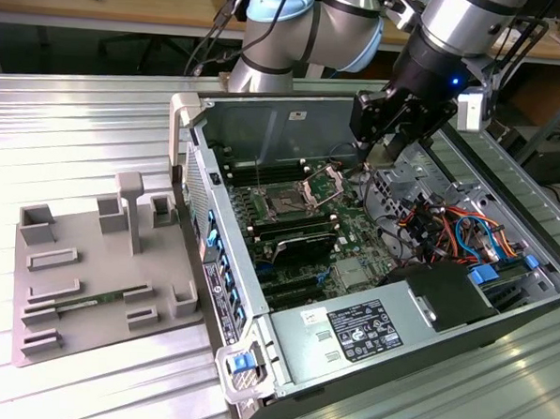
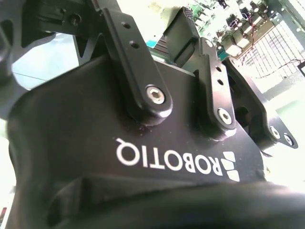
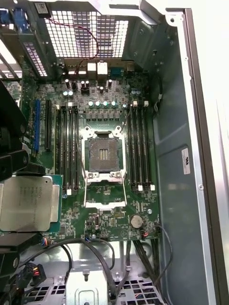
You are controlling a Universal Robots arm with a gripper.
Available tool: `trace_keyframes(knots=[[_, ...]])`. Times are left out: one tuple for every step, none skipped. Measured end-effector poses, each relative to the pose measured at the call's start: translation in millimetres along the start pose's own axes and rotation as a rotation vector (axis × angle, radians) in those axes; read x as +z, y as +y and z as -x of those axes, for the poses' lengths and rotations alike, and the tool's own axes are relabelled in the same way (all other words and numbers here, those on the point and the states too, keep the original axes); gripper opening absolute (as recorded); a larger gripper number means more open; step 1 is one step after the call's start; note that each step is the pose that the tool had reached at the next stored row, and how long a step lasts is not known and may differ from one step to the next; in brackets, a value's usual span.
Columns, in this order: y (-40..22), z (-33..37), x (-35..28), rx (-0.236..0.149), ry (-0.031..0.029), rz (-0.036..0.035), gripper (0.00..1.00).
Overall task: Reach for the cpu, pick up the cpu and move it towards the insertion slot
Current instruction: 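Pick up the cpu and move it towards the insertion slot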
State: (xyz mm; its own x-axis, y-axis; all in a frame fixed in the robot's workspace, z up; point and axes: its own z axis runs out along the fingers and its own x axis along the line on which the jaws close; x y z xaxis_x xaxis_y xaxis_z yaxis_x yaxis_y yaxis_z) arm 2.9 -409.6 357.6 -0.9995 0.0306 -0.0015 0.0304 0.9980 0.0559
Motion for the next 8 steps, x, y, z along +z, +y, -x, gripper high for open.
trace_keyframes(knots=[[0.0,-0.2,0.5,0.0,0.0,0.0,0.55],[-0.1,-0.4,1.0,0.0,0.0,-0.0001,0.55],[-0.1,-0.7,1.5,0.0,0.0,-0.0001,0.55],[-0.1,-0.8,2.0,0.0,0.0,0.0,0.55],[-0.2,-1.1,2.6,0.0,0.0,-0.0001,0.55],[-0.2,-1.3,3.1,0.0,0.0,0.0,0.55],[-0.3,-1.7,4.0,0.0,0.0,0.0,0.55],[-0.3,-2.0,4.6,0.0,0.0,-0.0001,0.55]])
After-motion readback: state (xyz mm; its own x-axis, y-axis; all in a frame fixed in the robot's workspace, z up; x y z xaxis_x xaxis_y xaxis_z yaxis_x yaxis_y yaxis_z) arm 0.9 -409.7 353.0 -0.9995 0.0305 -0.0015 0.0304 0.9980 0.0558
